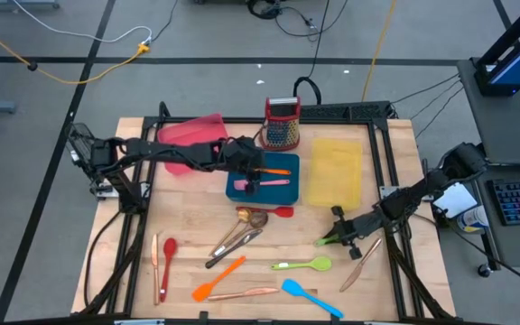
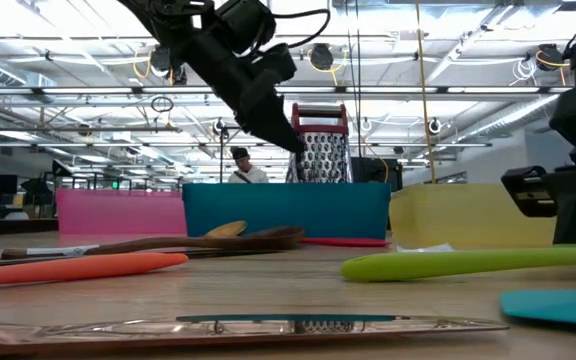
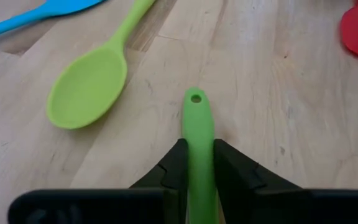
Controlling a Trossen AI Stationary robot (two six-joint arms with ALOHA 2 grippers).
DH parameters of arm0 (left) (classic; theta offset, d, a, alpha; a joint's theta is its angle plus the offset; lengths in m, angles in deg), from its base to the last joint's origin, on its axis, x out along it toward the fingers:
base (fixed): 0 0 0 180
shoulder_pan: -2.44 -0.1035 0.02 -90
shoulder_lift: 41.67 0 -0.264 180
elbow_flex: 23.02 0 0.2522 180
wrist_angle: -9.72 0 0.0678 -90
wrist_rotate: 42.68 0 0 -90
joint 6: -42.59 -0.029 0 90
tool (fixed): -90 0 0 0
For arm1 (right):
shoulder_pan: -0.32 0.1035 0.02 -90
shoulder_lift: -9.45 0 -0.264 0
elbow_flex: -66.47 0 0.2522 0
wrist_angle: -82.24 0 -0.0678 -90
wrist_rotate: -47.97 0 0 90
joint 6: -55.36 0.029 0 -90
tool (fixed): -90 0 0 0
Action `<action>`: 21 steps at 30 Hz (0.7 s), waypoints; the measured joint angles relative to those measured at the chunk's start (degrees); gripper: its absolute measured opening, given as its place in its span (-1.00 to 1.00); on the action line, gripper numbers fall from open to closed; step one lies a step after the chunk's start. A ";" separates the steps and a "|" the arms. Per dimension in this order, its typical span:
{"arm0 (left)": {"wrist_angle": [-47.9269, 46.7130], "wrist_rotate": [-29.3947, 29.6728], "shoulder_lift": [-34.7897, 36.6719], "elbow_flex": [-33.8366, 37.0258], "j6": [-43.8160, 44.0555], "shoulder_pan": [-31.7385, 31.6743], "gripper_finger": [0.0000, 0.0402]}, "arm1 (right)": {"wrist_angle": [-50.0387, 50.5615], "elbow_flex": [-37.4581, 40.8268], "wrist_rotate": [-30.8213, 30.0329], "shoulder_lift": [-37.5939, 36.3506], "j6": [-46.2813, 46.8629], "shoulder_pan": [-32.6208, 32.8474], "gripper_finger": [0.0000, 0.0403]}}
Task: Pick & Place Kitchen Items
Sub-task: Put the green spatula into the blue bin
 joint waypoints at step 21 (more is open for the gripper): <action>12.47 -19.22 -0.09 0.02 10.85 11.32 -0.37 | -3.19 -5.21 -3.96 0.47 1.11 -0.04 -0.75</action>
